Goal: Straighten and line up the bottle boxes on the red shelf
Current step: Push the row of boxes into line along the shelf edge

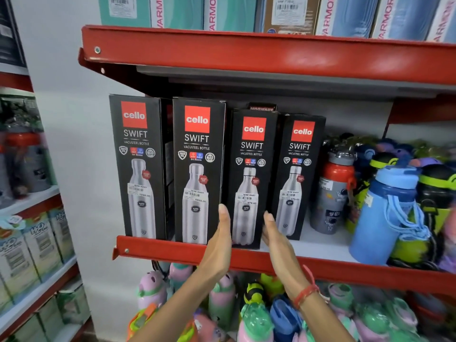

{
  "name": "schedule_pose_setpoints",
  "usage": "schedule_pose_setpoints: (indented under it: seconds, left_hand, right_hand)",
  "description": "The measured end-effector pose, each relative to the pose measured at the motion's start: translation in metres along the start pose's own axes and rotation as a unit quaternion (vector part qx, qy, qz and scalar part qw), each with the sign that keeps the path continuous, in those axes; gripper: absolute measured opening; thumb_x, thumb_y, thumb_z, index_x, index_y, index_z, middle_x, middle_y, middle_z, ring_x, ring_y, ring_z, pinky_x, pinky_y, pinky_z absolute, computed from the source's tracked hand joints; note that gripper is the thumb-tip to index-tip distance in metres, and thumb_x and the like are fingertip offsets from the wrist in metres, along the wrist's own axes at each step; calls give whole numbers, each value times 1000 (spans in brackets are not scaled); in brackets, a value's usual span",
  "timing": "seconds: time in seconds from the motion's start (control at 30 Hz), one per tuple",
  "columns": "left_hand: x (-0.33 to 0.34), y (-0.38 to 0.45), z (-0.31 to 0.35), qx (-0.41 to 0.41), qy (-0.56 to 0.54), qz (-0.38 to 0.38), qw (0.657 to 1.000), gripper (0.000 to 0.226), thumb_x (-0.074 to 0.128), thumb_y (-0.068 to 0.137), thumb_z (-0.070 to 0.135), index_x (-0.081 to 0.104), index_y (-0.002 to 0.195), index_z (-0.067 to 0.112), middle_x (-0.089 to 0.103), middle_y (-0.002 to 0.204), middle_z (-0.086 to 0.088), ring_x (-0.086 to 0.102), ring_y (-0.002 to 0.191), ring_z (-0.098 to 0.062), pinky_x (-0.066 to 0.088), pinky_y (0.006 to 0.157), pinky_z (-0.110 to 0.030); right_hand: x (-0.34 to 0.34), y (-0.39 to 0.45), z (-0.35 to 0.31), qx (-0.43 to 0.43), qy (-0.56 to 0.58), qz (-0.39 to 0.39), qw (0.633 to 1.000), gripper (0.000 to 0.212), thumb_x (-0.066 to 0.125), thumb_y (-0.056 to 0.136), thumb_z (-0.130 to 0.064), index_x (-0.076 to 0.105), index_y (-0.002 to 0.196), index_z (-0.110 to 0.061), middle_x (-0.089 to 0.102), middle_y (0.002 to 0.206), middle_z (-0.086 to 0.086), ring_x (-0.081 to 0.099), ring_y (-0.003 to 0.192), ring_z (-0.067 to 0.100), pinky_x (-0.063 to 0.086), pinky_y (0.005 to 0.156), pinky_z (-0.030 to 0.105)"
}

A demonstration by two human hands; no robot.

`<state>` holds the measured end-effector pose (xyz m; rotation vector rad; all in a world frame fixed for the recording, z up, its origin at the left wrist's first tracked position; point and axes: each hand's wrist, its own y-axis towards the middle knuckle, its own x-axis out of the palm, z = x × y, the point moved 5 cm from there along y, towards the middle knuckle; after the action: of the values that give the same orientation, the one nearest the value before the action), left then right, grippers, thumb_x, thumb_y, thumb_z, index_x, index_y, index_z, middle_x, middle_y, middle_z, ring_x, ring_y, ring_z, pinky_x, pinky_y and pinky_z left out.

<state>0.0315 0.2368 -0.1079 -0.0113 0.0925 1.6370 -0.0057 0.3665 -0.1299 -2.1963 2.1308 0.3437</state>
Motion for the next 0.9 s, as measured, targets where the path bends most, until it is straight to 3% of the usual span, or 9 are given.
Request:
schedule_pose_setpoints:
  seconds: [0.3,0.4,0.47,0.53,0.63,0.7,0.77,0.83,0.9]
  left_hand:
    - [-9,-23,-6,-31,-19,-23,999,141,15,29,105,13,149,31,10,161,-2,12,148,-18,5,122,-44]
    - [-11,-31,1,-14,4,-16,1000,125,10,45,101,17,149,32,18,160,1,20,147,-18,10,121,-43]
    - [-14,-33,5,13,33,16,999,107,13,64,91,29,147,25,38,151,3,33,140,-16,20,118,-39]
    - [-14,-38,16,100,82,100,987,73,23,88,66,43,139,18,53,130,10,43,126,-10,30,107,-29]
    - [-3,-43,33,223,70,185,954,31,40,97,35,48,125,24,46,125,4,47,118,-7,38,101,-25]
    - [18,-38,42,271,45,158,948,20,44,96,22,53,114,23,50,118,4,52,110,-3,41,94,-17]
    - [50,-28,46,262,37,75,961,22,43,97,21,51,117,24,54,122,7,52,109,6,40,93,-12]
    - [83,-17,41,215,34,-11,976,39,36,100,33,35,138,25,38,143,14,36,126,13,28,110,-16]
    - [101,0,31,152,36,-26,987,61,26,97,48,10,150,23,15,156,14,11,144,1,9,120,-27]
  right_hand:
    - [0,-23,-2,-7,-15,19,1000,80,20,72,-85,35,140,-45,50,143,7,47,130,25,30,113,46]
    - [0,-28,-5,-2,-2,14,1000,86,25,72,-86,39,140,-37,45,148,0,44,134,18,27,116,44]
    - [-3,-30,-6,-2,-8,15,1000,89,26,70,-88,41,140,-35,46,147,-2,44,134,15,26,117,43]
    - [-11,-31,-11,-21,-6,26,999,88,28,67,-89,43,138,-38,45,147,-5,43,135,13,25,118,42]
    - [-35,-27,-22,-55,-5,90,994,63,31,89,-64,48,138,-28,51,143,0,45,133,16,29,115,40]
    - [-53,-20,-26,-70,-15,141,987,51,32,97,-49,47,137,-22,51,142,3,45,131,19,32,113,39]
    - [-65,-12,-25,-80,-22,156,984,49,33,98,-44,42,140,-21,45,147,2,42,134,19,30,109,33]
    - [-73,-2,-17,-73,-34,144,986,53,32,98,-45,32,146,-21,36,152,0,35,138,19,27,107,30]
    - [-78,10,-8,-59,-31,124,990,56,30,98,-45,24,149,-22,28,156,-1,27,142,17,21,110,28]
